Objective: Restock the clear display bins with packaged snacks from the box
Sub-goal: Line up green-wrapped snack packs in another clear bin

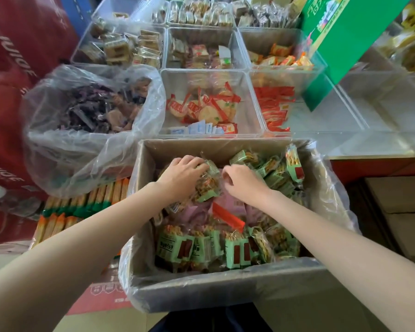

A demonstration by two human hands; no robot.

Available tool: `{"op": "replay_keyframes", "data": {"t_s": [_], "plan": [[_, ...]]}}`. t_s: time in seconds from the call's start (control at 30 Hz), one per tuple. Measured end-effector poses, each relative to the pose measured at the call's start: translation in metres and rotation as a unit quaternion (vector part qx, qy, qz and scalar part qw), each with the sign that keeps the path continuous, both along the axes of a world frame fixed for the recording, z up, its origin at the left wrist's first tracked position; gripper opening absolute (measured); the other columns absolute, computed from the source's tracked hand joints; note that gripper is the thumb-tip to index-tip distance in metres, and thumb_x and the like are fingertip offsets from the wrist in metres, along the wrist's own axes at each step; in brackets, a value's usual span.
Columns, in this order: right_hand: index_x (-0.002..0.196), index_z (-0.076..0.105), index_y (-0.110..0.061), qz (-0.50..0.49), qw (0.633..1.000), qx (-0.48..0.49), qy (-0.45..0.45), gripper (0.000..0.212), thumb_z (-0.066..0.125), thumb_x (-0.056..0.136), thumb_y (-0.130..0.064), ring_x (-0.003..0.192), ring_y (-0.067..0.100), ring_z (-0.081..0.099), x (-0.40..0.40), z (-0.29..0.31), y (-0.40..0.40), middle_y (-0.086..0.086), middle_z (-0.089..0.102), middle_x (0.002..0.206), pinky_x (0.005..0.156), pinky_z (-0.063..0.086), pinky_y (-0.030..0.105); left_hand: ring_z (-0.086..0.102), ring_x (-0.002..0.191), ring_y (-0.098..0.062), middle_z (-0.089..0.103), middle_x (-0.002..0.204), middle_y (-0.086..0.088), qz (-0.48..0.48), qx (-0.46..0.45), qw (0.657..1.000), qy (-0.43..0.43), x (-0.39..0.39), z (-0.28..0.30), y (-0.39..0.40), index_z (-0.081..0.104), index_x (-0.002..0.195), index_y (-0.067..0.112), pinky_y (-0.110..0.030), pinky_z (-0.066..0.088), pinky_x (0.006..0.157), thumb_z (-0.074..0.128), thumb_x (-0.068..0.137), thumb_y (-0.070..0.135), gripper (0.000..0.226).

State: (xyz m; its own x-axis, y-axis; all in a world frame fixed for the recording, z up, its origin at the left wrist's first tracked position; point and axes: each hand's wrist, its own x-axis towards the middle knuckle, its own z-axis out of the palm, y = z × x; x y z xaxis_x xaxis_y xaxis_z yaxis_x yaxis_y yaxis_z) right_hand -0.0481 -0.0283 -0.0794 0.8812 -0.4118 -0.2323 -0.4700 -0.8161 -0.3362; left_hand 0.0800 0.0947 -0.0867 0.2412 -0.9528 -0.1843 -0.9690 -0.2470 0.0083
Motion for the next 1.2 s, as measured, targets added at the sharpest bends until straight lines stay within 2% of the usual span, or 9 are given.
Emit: {"op": "replay_keyframes", "data": {"t_s": [0.1,0.2,0.3,0.4,0.5,0.6,0.97,1.1,1.2], "plan": [[0.133,0.038,-0.006,-0.009,0.999,0.019,0.033,0.049,0.057,0.089,-0.019,0.121,0.031,0.043,0.013,-0.009,0.002,0.014,0.044,0.131,0.097,0.041,0.040,0.033,0.135,-0.025,0.019,0.153,0.000,0.030,0.096,0.994,0.035,0.004,0.000,-0.008,0.020,0.147,0.018,-0.042,0.033,0.104,0.055,0.087,0.018,0.069],[0.146,0.016,-0.008,0.015,0.991,0.100,0.089,0.078,0.064,0.085,-0.022,0.127,0.036,0.040,0.014,-0.024,0.013,0.015,0.029,0.146,0.100,0.040,0.044,0.046,0.124,-0.024,0.033,0.144,0.000,0.043,0.122,0.986,0.107,0.007,0.002,-0.011,0.026,0.145,0.019,-0.037,0.040,0.093,0.059,0.085,0.023,0.069],[0.133,0.032,-0.012,0.014,0.994,0.109,0.017,0.056,0.062,0.086,-0.018,0.099,0.032,0.056,0.005,-0.027,0.021,0.010,0.049,0.113,0.072,0.046,0.036,0.049,0.116,-0.022,0.046,0.133,-0.001,0.066,0.147,0.970,0.181,0.011,0.009,-0.012,0.038,0.138,0.018,-0.030,0.043,0.090,0.065,0.082,0.024,0.063],[0.129,0.040,-0.011,0.091,0.987,0.112,0.065,0.046,0.059,0.088,-0.014,0.061,0.012,0.045,-0.002,-0.008,0.013,-0.003,0.046,0.076,0.051,0.033,0.025,0.053,0.092,-0.012,0.059,0.098,0.008,0.063,0.169,0.956,0.230,0.019,0.024,-0.014,0.061,0.113,0.019,-0.023,0.043,0.079,0.063,0.083,0.024,0.030],[0.121,0.057,-0.014,0.121,0.987,0.054,0.088,0.032,0.052,0.090,-0.011,0.080,0.017,0.059,0.000,0.015,-0.006,0.005,0.062,0.094,0.071,0.047,0.029,0.058,0.085,-0.011,0.062,0.083,0.012,0.068,0.096,0.964,0.236,0.021,0.032,-0.020,0.068,0.095,0.018,-0.024,0.046,0.079,0.061,0.083,0.024,0.016],[0.108,0.065,-0.010,0.038,0.999,-0.005,-0.001,0.026,0.046,0.091,-0.008,0.109,0.025,0.054,0.000,0.022,-0.033,0.009,0.062,0.112,0.091,0.045,0.034,0.056,0.077,-0.014,0.061,0.078,0.006,0.075,-0.055,0.973,0.210,0.013,0.030,-0.029,0.066,0.086,0.017,-0.027,0.047,0.074,0.061,0.080,0.023,0.009],[0.111,0.054,-0.024,-0.068,0.995,0.015,0.077,0.023,0.059,0.089,-0.026,0.123,0.034,0.030,-0.030,0.005,-0.062,0.007,0.026,0.139,0.102,0.033,0.044,0.048,0.120,-0.022,0.044,0.134,-0.004,0.002,0.054,0.975,0.214,-0.021,0.010,-0.062,0.036,0.140,0.019,-0.028,0.038,0.092,0.061,0.085,0.014,0.061],[0.120,0.040,-0.025,-0.057,0.990,-0.007,0.130,0.047,0.064,0.083,-0.039,0.121,0.037,0.034,-0.030,-0.002,-0.053,0.011,0.038,0.128,0.101,0.031,0.047,0.044,0.125,-0.025,0.044,0.137,-0.005,0.001,0.079,0.979,0.188,-0.026,-0.003,-0.065,0.031,0.143,0.016,-0.035,0.037,0.103,0.061,0.083,0.014,0.067],[0.106,0.039,-0.020,-0.025,0.993,-0.040,0.112,0.039,0.068,0.081,-0.027,0.115,0.033,0.039,-0.030,-0.007,-0.050,0.009,0.042,0.117,0.098,0.035,0.046,0.038,0.127,-0.028,0.046,0.135,-0.004,-0.039,0.122,0.984,0.122,-0.026,-0.007,-0.065,0.032,0.141,0.019,-0.044,0.039,0.101,0.062,0.084,0.028,0.066]]}}
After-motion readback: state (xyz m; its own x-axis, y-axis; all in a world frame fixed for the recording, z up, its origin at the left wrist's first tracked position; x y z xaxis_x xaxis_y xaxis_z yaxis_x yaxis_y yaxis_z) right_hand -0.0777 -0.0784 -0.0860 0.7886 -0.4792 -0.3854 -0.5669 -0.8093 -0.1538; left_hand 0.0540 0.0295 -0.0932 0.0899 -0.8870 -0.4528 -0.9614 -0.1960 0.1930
